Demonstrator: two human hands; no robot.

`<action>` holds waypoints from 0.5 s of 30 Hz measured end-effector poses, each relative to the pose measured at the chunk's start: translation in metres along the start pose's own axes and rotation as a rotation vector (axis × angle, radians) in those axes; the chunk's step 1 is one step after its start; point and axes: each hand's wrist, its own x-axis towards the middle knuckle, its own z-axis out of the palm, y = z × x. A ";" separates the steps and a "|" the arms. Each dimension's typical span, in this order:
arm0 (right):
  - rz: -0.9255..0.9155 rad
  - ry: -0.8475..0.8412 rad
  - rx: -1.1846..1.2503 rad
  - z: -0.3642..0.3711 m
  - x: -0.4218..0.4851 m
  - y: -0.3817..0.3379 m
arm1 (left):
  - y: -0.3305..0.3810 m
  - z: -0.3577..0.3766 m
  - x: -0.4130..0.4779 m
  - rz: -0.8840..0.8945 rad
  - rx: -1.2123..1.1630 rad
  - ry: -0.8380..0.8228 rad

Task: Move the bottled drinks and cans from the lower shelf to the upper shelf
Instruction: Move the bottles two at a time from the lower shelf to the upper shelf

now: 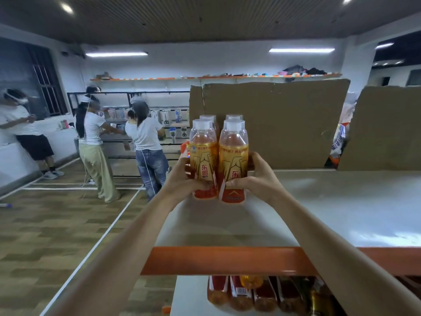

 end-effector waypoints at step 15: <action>-0.087 0.149 -0.233 0.007 0.009 0.007 | -0.004 0.006 0.006 0.034 0.047 0.089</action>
